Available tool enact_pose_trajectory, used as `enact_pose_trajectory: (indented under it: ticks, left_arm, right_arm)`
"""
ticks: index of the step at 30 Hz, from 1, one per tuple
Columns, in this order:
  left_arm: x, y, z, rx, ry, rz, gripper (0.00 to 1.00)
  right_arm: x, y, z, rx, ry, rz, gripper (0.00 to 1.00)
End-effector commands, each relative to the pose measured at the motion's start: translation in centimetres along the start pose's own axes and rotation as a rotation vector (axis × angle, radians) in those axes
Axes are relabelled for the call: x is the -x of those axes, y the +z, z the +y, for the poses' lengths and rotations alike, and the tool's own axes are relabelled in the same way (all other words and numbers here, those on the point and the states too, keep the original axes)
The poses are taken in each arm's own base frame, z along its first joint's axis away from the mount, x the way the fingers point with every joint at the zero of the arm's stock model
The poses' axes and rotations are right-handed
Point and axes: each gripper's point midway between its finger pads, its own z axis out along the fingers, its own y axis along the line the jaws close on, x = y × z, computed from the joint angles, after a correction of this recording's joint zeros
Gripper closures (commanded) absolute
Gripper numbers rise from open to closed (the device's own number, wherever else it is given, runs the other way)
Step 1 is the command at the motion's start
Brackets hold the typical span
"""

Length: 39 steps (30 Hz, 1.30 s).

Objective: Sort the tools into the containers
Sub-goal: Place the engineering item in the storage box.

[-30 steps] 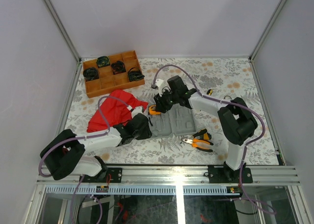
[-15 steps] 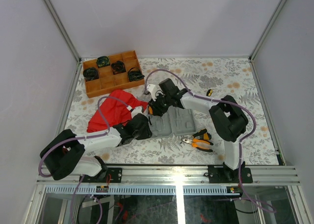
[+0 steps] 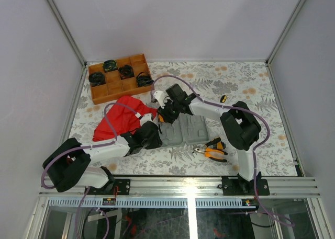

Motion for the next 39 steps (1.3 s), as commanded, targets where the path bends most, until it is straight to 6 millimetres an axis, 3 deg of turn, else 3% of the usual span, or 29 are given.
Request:
enact_pose_trajectory:
  ticks: [1,6,13,20,30,39]
  left_arm:
    - [-1.2,0.3,1.1,0.033,0.021,0.039,0.67]
    - [-1.1,0.3,0.8,0.027,0.023,0.038,0.67]
    - [-1.0,0.3,0.8,0.027,0.022,0.035,0.67]
    - [-1.0,0.3,0.8,0.022,0.012,0.036,0.68]
    - [-1.2,0.3,0.9,0.023,0.014,0.038,0.68]
    - [-1.3,0.4,0.8,0.02,0.015,0.045,0.68]
  right_arm:
    - [0.1,0.7,0.7,0.02,-0.033,0.043,0.53]
    - [0.1,0.4,1.2,0.036,-0.027,0.059,0.52]
    - [3.0,-2.8,1.4,0.006,-0.025,-0.039,0.41]
    - [5.3,-4.5,1.4,-0.023,0.024,-0.136,0.4]
    - [6.6,-3.4,0.2,-0.09,0.268,-0.141,0.59]
    - [4.6,-1.9,-0.3,-0.125,0.357,-0.028,0.59]
